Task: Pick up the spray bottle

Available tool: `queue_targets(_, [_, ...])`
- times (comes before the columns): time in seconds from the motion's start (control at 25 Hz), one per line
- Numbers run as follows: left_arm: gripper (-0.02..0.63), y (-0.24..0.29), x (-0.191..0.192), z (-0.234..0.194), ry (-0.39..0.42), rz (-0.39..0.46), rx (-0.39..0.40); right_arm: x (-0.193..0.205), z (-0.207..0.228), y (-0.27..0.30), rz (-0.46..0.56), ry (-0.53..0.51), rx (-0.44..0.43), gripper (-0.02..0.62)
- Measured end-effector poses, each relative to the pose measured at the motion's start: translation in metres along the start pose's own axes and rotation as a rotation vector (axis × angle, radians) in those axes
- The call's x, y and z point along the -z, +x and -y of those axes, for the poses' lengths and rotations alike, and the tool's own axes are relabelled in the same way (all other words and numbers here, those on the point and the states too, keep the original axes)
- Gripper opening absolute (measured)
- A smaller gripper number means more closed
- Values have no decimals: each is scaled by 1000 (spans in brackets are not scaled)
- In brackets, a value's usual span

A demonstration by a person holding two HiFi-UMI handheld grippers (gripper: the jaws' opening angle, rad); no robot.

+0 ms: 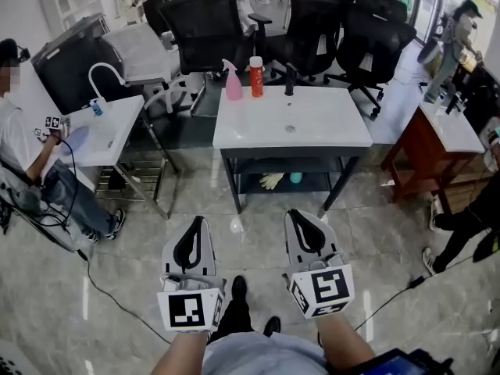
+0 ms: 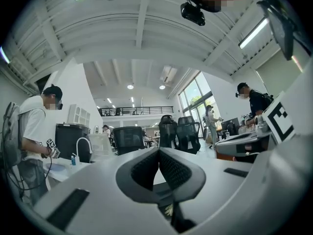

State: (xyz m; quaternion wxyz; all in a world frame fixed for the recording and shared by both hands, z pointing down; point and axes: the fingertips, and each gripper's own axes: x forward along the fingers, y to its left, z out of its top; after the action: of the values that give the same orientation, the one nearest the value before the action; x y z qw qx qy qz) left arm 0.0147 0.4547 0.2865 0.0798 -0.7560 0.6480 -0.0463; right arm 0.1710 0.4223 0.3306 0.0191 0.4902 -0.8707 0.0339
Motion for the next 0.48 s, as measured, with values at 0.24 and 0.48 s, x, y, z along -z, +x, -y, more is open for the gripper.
queue_targets(0.24, [15,55,16,-38,-15,1,-4,2,2,69,-10,-10,-12,32])
queue_targets(0.48, [15,110,19,-75,-12,10,24,-10,4,136,0,-12,5,31])
